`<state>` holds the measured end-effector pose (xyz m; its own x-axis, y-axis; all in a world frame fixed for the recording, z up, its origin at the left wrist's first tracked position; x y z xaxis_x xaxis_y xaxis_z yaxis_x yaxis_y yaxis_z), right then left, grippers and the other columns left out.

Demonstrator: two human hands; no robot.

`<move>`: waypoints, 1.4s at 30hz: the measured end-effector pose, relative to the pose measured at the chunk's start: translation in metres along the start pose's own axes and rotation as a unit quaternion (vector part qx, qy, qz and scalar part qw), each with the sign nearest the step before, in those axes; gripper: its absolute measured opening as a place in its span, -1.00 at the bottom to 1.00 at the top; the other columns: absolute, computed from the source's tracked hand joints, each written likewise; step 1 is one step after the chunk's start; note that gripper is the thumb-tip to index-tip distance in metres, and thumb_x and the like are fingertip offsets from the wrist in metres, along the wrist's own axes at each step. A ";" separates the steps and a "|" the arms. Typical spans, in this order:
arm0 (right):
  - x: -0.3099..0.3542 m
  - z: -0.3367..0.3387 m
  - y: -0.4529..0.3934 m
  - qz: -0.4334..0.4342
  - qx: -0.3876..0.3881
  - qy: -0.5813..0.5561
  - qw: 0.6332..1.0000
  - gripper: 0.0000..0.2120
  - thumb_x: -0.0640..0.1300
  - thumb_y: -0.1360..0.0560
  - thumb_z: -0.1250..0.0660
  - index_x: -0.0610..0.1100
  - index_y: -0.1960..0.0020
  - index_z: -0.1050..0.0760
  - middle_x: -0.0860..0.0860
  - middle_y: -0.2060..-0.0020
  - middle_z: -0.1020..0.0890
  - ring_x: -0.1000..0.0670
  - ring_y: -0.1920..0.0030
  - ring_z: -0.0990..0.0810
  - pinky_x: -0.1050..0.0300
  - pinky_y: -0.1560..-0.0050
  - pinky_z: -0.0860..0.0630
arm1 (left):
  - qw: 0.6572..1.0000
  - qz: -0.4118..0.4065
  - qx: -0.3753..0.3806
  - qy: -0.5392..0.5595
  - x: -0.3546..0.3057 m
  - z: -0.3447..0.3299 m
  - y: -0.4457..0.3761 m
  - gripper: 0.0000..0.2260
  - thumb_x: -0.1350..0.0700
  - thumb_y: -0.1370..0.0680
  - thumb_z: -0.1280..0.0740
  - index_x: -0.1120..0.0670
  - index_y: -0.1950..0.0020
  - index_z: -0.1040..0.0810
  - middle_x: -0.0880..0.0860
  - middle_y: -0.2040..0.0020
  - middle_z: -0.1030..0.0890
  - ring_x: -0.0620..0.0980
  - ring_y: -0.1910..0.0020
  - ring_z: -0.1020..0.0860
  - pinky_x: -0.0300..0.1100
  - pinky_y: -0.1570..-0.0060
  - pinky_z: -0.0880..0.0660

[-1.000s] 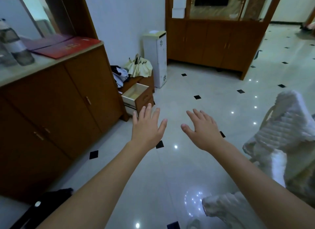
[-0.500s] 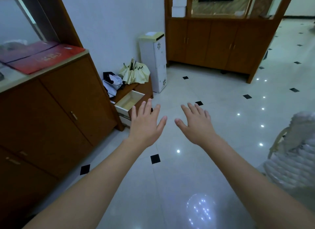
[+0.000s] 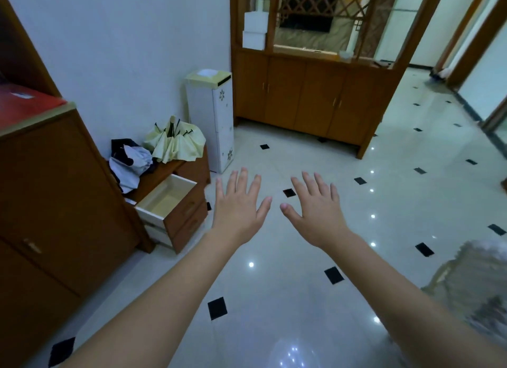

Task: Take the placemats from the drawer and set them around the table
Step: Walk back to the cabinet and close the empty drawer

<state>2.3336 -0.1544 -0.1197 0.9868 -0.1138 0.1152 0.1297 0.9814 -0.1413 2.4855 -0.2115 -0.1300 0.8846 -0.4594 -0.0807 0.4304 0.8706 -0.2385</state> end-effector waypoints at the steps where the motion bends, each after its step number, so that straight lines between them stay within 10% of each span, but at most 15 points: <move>1: -0.005 0.003 -0.014 -0.008 -0.009 0.005 1.000 -0.34 0.29 -0.59 0.06 0.01 -0.59 0.05 -0.02 -0.59 0.05 -0.08 -0.57 0.18 -0.18 -0.53 0.17 | 1.000 -0.008 -0.006 0.004 -0.002 -0.002 -0.016 -0.30 -0.28 -0.53 0.30 -0.01 -0.60 -0.08 0.13 -0.60 -0.07 0.13 -0.57 -0.01 0.23 -0.50 0.08; 21: -0.070 -0.086 -0.290 0.035 0.049 -0.061 0.996 -0.35 0.28 -0.60 0.06 0.01 -0.59 0.05 -0.02 -0.59 0.01 -0.10 -0.57 0.14 -0.18 -0.52 0.17 | 0.997 0.069 0.024 -0.020 0.050 -0.097 -0.257 -0.37 -0.26 -0.58 0.23 -0.01 -0.57 -0.18 0.09 -0.59 -0.13 0.09 -0.57 -0.06 0.20 -0.50 0.06; 33: 0.108 -0.131 -0.406 0.298 0.105 -0.119 0.941 -0.37 0.27 -0.60 0.01 0.02 -0.58 -0.04 -0.01 -0.58 -0.05 -0.08 -0.57 0.06 -0.14 -0.53 0.04 | 0.932 0.358 0.007 -0.060 0.223 -0.087 -0.226 -0.38 -0.24 -0.59 0.18 -0.01 -0.55 -0.24 0.10 -0.57 -0.21 0.11 -0.55 -0.15 0.22 -0.50 -0.02; 42: 0.201 -0.169 -0.444 0.344 0.136 -0.118 0.921 -0.37 0.24 -0.60 -0.04 0.03 -0.59 -0.02 0.02 -0.58 -0.02 -0.05 -0.57 0.08 -0.11 -0.53 0.10 | 0.911 0.409 0.013 -0.040 0.308 -0.104 -0.221 -0.29 -0.28 -0.51 0.31 -0.04 -0.58 -0.14 0.07 -0.60 -0.11 0.07 -0.57 -0.04 0.15 -0.51 0.09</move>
<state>2.4903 -0.6392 -0.1999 0.7734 0.5555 0.3054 -0.5800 0.8145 -0.0127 2.6437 -0.5634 -0.2032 0.9211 0.3594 -0.1496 -0.3764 0.9203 -0.1066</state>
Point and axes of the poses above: each hand's wrist, its own y-axis away from the middle knuckle, its own z-axis out of the back of the hand, x = y × z, the point moved 7 cm from there along -y, towards the middle knuckle
